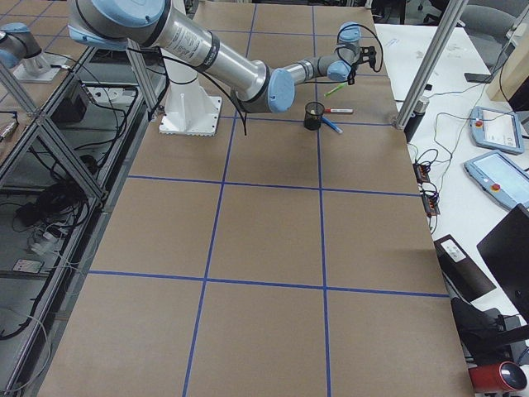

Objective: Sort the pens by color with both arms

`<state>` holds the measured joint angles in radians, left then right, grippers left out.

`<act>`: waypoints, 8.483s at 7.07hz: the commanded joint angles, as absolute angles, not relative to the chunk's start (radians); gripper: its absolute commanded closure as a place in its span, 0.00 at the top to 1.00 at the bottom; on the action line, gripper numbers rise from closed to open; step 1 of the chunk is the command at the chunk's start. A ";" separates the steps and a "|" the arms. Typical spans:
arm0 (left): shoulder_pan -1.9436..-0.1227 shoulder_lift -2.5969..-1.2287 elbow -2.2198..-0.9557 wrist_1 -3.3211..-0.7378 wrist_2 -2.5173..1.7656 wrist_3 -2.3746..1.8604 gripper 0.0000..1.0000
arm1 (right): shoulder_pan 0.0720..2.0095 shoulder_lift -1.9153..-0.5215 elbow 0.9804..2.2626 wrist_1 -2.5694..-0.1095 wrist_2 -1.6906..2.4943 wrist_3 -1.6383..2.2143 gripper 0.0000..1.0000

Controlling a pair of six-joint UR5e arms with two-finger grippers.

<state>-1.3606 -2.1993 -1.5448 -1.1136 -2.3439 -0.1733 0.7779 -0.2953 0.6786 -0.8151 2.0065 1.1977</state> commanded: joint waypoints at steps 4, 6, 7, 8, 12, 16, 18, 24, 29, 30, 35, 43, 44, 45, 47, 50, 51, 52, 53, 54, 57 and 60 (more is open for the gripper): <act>-1.359 -2.201 -1.546 -1.112 -2.344 -0.175 0.99 | 0.762 -0.279 0.678 -0.813 1.930 1.198 0.06; -1.359 -2.203 -1.549 -1.109 -2.344 -0.176 0.99 | 0.747 -0.279 0.678 -0.813 1.916 1.198 0.07; -1.359 -2.203 -1.548 -1.111 -2.344 -0.176 0.99 | 0.746 -0.279 0.678 -0.813 1.916 1.200 0.07; -1.359 -2.203 -1.548 -1.111 -2.344 -0.176 0.99 | 0.741 -0.282 0.678 -0.815 1.917 1.206 0.07; -1.359 -2.203 -1.548 -1.111 -2.344 -0.176 0.99 | 0.736 -0.290 0.643 -0.816 1.922 1.204 0.07; -1.359 -2.203 -1.543 -1.115 -2.344 -0.176 0.99 | 0.718 -0.288 0.627 -0.815 1.904 1.201 0.07; -1.359 -2.201 -1.542 -1.115 -2.344 -0.176 0.99 | 0.716 -0.288 0.627 -0.815 1.885 1.201 0.17; -1.304 -2.303 -1.540 -1.124 -2.345 -0.463 1.00 | 0.716 -0.285 0.630 -0.802 1.862 1.206 0.59; -1.116 -2.413 -1.529 -1.293 -2.341 -0.985 1.00 | 0.992 -0.571 0.921 -0.815 2.175 1.249 0.76; -1.076 -2.471 -1.470 -1.371 -2.304 -1.169 1.00 | 1.050 -0.656 0.986 -0.827 2.250 1.249 0.85; -0.846 -2.548 -1.271 -1.766 -2.151 -2.081 0.99 | 1.113 -1.033 1.244 -1.152 2.229 1.209 0.99; -0.671 -2.586 -1.178 -1.985 -2.051 -2.442 0.86 | 1.334 -1.474 1.526 -1.319 2.390 0.413 1.00; -0.655 -2.594 -1.177 -1.986 -2.025 -2.468 0.75 | 1.335 -1.486 1.525 -1.336 2.390 0.411 1.00; -0.653 -2.606 -1.175 -1.987 -2.023 -2.486 0.65 | 1.327 -1.499 1.526 -1.356 2.390 0.405 1.00; -0.637 -2.608 -1.173 -1.985 -2.011 -2.485 0.61 | 1.318 -1.526 1.534 -1.361 2.373 0.402 1.00; -0.626 -2.605 -1.173 -1.983 -1.994 -2.485 0.58 | 1.319 -1.572 1.723 -1.579 2.289 0.403 1.00; -0.626 -2.605 -1.173 -1.982 -1.994 -2.485 0.57 | 1.322 -1.603 1.764 -1.603 2.266 0.394 1.00; -0.627 -2.605 -1.173 -1.982 -1.993 -2.484 0.54 | 1.342 -1.630 1.752 -1.608 2.273 0.258 1.00; -0.627 -2.605 -1.173 -1.982 -1.993 -2.484 0.52 | 1.360 -1.646 1.752 -1.615 2.269 0.212 1.00; -0.627 -2.605 -1.173 -1.982 -1.993 -2.484 0.47 | 1.371 -1.660 1.753 -1.612 2.272 0.207 1.00; -0.629 -2.605 -1.173 -1.979 -1.993 -2.484 0.30 | 1.390 -1.664 1.756 -1.602 2.295 0.206 1.00; -0.632 -2.606 -1.177 -1.977 -1.993 -2.482 0.09 | 1.397 -1.666 1.761 -1.600 2.338 0.206 1.00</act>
<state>-0.6304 -2.6055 -1.1745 -1.9779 -1.9926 -2.4832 1.3921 -1.6645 1.7590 -1.6014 2.3186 0.2056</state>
